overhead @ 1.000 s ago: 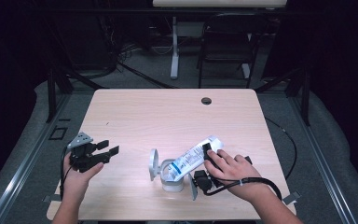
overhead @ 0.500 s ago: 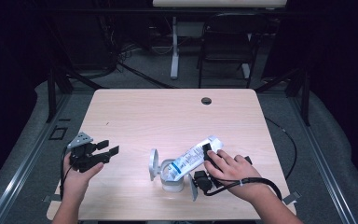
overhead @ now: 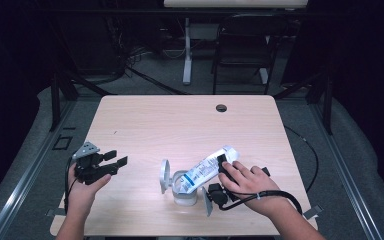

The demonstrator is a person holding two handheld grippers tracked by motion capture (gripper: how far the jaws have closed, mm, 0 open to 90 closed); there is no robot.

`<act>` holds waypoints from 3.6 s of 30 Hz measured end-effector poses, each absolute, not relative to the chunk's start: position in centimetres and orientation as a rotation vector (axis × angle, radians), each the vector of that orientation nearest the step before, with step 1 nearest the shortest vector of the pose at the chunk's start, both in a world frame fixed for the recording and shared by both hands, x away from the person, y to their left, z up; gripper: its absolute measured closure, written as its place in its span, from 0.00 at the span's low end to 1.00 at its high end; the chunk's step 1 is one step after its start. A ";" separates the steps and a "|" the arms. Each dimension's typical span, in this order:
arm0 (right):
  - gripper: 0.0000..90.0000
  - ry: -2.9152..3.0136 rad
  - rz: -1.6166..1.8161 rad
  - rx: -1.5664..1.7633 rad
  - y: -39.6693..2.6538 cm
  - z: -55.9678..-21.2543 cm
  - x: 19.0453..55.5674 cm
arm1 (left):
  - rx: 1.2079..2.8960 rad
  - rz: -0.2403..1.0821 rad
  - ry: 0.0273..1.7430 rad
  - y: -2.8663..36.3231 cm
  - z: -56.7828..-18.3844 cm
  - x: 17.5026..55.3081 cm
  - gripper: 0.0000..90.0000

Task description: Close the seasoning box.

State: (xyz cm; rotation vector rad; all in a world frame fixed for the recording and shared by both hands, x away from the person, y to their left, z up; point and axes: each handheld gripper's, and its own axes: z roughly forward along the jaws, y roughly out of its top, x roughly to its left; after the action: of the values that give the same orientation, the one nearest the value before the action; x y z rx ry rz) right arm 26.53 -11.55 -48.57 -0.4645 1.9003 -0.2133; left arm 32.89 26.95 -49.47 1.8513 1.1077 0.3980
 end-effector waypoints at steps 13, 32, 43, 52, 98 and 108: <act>0.72 1.902 -0.215 -0.462 -11.6 -48.7 26.4 | 1.848 0.397 1.114 27.0 -49.5 32.9 0.49; 0.74 1.905 -0.227 -0.463 -11.4 -48.7 26.2 | 1.848 0.397 1.113 27.0 -49.5 32.9 0.49; 0.75 1.908 -0.235 -0.465 -11.3 -48.5 26.1 | 1.852 0.393 1.114 27.1 -49.6 32.9 0.49; 0.75 1.897 -0.245 -0.475 -11.2 -48.6 26.0 | 1.853 0.392 1.114 27.0 -49.5 32.9 0.49; 0.78 1.862 -0.274 -0.533 -11.0 -48.4 25.8 | 1.841 0.394 1.113 27.1 -49.5 32.9 0.49; 0.80 1.867 -0.276 -0.537 -11.0 -48.4 25.8 | 1.842 0.396 1.114 27.2 -49.5 32.9 0.49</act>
State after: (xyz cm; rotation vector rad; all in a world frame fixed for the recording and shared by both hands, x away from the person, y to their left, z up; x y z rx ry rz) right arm 25.80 -11.03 -48.36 -0.5366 1.8668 -0.2758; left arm 32.92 27.16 -49.53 1.8416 1.1137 0.3957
